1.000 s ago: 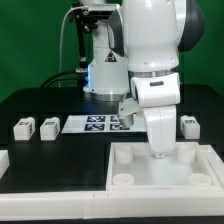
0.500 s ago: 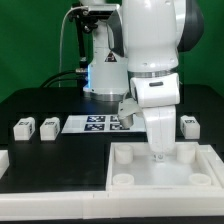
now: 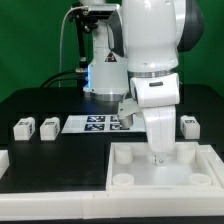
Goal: Assemble one leg
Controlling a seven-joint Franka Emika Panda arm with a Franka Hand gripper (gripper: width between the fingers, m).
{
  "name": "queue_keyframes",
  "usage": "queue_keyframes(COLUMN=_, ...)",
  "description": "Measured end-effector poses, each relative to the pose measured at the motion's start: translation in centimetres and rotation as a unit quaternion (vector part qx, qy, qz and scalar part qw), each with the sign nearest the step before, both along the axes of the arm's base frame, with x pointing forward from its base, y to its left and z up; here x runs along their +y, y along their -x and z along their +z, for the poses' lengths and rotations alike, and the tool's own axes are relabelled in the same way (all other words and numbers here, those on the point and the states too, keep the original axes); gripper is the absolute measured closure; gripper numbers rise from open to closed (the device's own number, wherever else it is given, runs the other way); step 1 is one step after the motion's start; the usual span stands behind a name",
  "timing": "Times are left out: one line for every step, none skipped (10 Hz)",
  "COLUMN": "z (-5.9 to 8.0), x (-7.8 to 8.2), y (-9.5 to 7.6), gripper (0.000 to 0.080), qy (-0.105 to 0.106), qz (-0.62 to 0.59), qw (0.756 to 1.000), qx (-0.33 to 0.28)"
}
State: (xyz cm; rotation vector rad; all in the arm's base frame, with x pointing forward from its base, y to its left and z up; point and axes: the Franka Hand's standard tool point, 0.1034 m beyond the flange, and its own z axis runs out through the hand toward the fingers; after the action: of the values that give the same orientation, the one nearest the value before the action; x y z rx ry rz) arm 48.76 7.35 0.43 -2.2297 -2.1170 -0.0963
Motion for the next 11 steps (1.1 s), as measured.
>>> queue_keyframes(z=0.0, x=0.0, y=0.0, gripper=0.0153, qy=0.000, qz=0.000, qw=1.000, qx=0.000)
queue_keyframes(z=0.0, x=0.0, y=0.0, gripper=0.0151, qy=0.000, qz=0.000, qw=1.000, qx=0.000)
queue_keyframes(z=0.0, x=0.0, y=0.0, gripper=0.0151, qy=0.000, qz=0.000, qw=1.000, qx=0.000)
queue_keyframes(z=0.2, x=0.0, y=-0.1, gripper=0.0151, qy=0.000, qz=-0.004, qw=1.000, qx=-0.001)
queue_keyframes(z=1.5, x=0.0, y=-0.2, gripper=0.0151, qy=0.003, qz=-0.019, qw=1.000, qx=-0.008)
queue_keyframes(z=3.0, x=0.3, y=0.0, gripper=0.0151, qy=0.006, qz=-0.033, qw=0.999, qx=-0.013)
queue_keyframes(z=4.1, x=1.1, y=0.4, gripper=0.0151, qy=0.008, qz=-0.072, qw=0.997, qx=-0.012)
queue_keyframes(z=5.6, x=2.6, y=1.2, gripper=0.0151, qy=0.009, qz=-0.107, qw=0.994, qx=-0.013)
queue_keyframes(z=6.1, x=4.1, y=2.4, gripper=0.0151, qy=0.007, qz=-0.170, qw=0.985, qx=-0.013)
queue_keyframes(z=6.4, x=5.6, y=3.3, gripper=0.0151, qy=0.003, qz=-0.245, qw=0.970, qx=-0.007)
queue_keyframes(z=6.9, x=7.2, y=3.7, gripper=0.0151, qy=-0.001, qz=-0.303, qw=0.953, qx=-0.005)
